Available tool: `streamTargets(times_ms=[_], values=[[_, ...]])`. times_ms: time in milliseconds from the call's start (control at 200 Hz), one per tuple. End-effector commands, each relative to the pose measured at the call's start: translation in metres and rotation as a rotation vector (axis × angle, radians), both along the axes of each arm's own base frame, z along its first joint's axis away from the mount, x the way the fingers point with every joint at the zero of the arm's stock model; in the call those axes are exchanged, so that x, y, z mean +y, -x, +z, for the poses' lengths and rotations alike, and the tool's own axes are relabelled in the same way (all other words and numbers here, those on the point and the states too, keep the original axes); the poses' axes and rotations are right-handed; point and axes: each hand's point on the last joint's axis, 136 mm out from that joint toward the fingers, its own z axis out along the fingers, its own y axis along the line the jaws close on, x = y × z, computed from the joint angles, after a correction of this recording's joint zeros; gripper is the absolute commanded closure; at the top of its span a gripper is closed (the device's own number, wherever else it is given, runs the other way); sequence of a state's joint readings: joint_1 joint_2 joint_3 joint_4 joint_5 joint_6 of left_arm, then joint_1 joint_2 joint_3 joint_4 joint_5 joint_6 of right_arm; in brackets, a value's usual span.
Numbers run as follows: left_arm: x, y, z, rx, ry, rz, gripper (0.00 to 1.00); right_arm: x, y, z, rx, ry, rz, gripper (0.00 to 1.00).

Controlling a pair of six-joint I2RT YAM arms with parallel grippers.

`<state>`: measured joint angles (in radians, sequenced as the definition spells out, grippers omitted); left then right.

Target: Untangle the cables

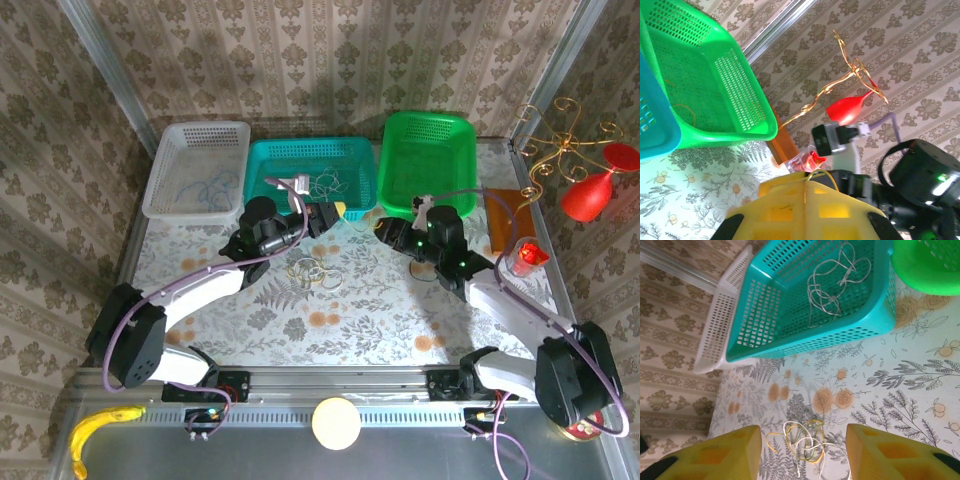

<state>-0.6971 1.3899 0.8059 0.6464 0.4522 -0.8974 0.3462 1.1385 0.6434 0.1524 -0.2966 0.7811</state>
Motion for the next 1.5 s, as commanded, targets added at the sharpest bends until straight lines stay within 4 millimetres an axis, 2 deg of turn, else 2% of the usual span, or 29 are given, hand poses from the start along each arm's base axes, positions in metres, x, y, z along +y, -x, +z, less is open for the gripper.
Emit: streamTargets(times_ms=[0, 190, 380, 605, 825, 950, 1040, 1085, 1210, 1285, 1495], values=[[0.008, -0.005, 0.015, -0.039, 0.007, 0.037, 1.00, -0.006, 0.013, 0.006, -0.016, 0.002, 0.005, 0.47], [0.014, -0.010, 0.014, -0.037, 0.001, 0.073, 1.00, -0.013, 0.030, 0.028, -0.068, -0.051, -0.017, 0.41], [0.016, -0.013, 0.013, -0.037, 0.000, 0.090, 1.00, -0.015, 0.036, 0.053, -0.139, -0.147, -0.049, 0.37], [0.017, -0.014, 0.013, -0.036, -0.001, 0.095, 1.00, -0.002, 0.029, 0.088, -0.212, -0.204, -0.044, 0.37], [0.017, -0.013, 0.015, -0.038, 0.008, 0.096, 1.00, 0.021, 0.015, 0.093, -0.221, -0.199, -0.023, 0.39], [0.018, -0.012, 0.018, -0.043, 0.013, 0.096, 1.00, 0.029, 0.005, 0.087, -0.214, -0.189, -0.037, 0.44], [0.019, -0.011, 0.019, -0.046, 0.015, 0.098, 1.00, 0.029, -0.001, 0.081, -0.205, -0.179, -0.058, 0.54], [0.019, -0.010, 0.020, -0.048, 0.017, 0.097, 1.00, 0.028, -0.004, 0.077, -0.201, -0.171, -0.075, 0.63], [0.021, -0.010, 0.018, -0.045, 0.015, 0.101, 1.00, 0.017, -0.007, 0.073, -0.206, -0.129, -0.120, 1.00], [0.022, -0.009, 0.015, -0.042, 0.010, 0.103, 1.00, 0.004, -0.007, 0.075, -0.219, -0.089, -0.158, 1.00], [0.026, -0.011, 0.005, -0.029, -0.005, 0.118, 1.00, -0.057, -0.013, 0.084, -0.235, 0.007, -0.307, 1.00]])
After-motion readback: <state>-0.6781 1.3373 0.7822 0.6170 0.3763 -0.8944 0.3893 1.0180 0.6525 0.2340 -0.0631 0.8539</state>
